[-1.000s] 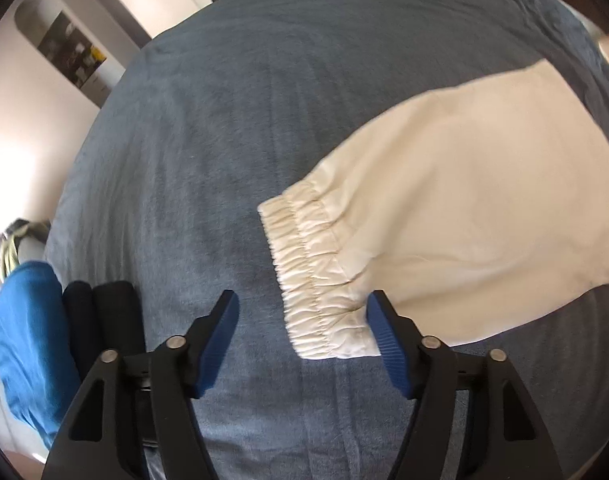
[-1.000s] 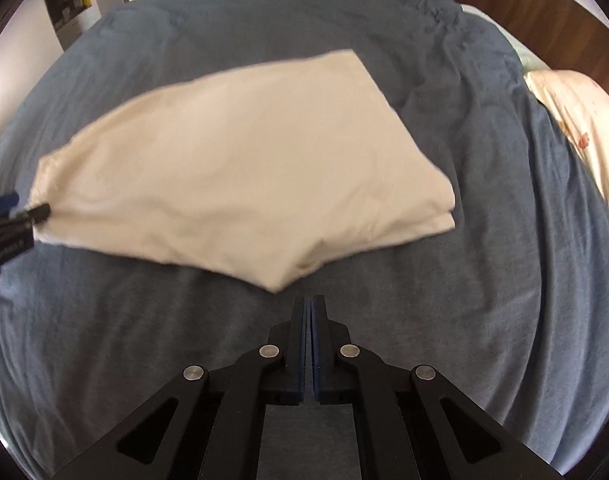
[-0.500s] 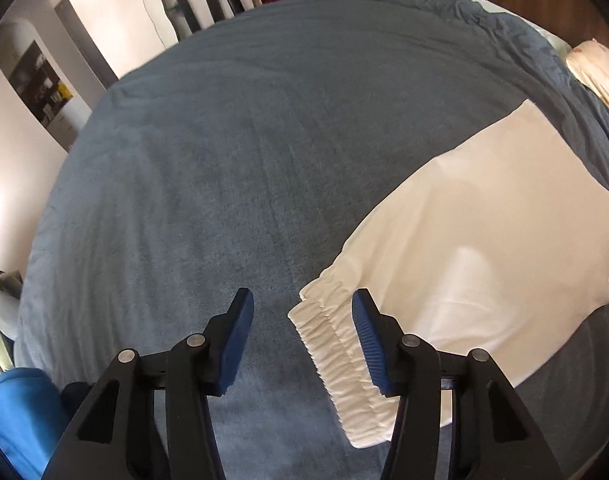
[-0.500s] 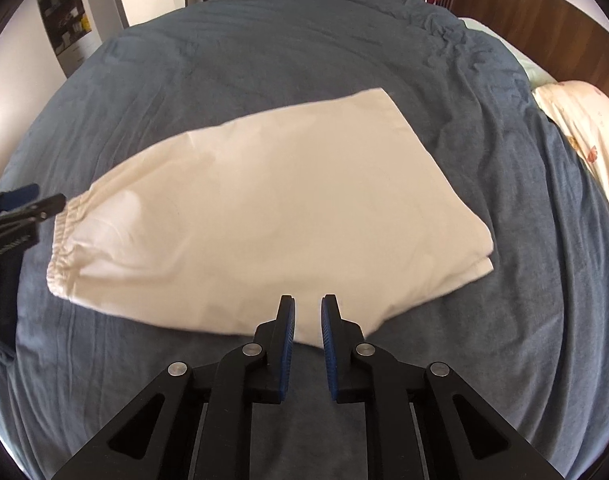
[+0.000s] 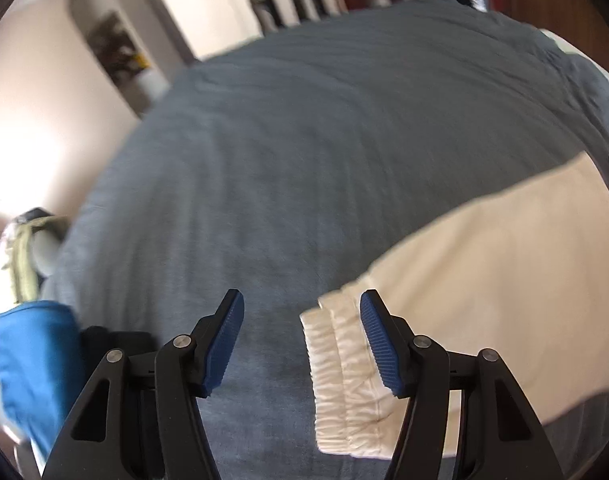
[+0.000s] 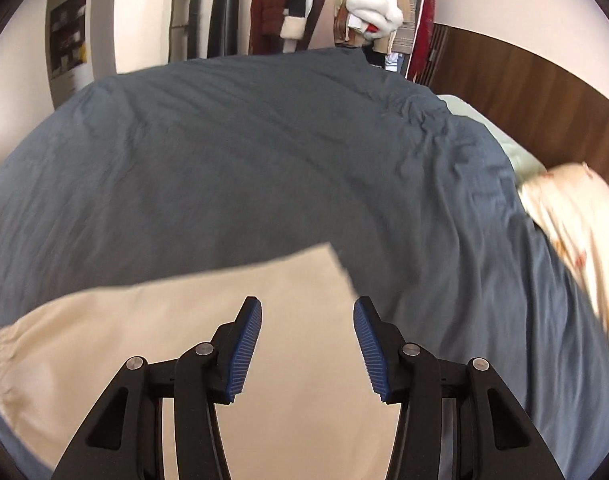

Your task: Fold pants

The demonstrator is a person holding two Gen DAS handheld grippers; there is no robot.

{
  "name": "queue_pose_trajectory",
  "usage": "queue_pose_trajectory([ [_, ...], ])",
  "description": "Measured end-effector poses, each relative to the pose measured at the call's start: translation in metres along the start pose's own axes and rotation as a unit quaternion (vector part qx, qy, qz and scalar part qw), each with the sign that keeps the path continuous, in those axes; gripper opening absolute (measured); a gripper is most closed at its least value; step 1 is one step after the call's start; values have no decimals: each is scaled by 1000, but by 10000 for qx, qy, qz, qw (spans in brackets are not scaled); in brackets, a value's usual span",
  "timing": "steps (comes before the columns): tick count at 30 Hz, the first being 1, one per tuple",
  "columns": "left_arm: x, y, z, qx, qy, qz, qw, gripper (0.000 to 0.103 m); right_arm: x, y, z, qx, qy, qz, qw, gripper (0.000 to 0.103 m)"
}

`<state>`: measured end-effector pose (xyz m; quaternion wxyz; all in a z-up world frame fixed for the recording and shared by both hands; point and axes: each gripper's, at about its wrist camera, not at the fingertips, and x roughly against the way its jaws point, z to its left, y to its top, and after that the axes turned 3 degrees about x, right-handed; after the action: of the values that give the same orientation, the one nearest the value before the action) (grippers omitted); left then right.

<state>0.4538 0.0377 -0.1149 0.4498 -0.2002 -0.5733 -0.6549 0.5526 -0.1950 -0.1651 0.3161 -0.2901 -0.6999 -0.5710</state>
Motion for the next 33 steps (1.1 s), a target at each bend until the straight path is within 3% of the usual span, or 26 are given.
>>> queue_pose_trajectory([
  [4, 15, 5, -16, 269, 509, -323, 9978, 69, -38, 28, -21, -207, 112, 138, 9996, 48],
  [10, 10, 7, -41, 50, 169, -259, 9995, 69, -82, 40, -45, -899, 803, 520, 9914, 48],
  [18, -3, 1, -48, -73, 253, -50, 9996, 69, -107, 36, -27, -396, 803, 728, 9933, 48],
  [23, -5, 2, -54, -175, 205, -66, 9996, 69, -120, 37, -28, -480, 818, 810, 9922, 47],
  [28, -5, 1, -54, -159, 189, -62, 9997, 69, -125, 34, -30, -497, 970, 964, 9894, 20],
  [33, -12, 0, -48, -32, 231, 53, 9997, 69, -117, 33, -28, -379, 889, 863, 9916, 8],
])
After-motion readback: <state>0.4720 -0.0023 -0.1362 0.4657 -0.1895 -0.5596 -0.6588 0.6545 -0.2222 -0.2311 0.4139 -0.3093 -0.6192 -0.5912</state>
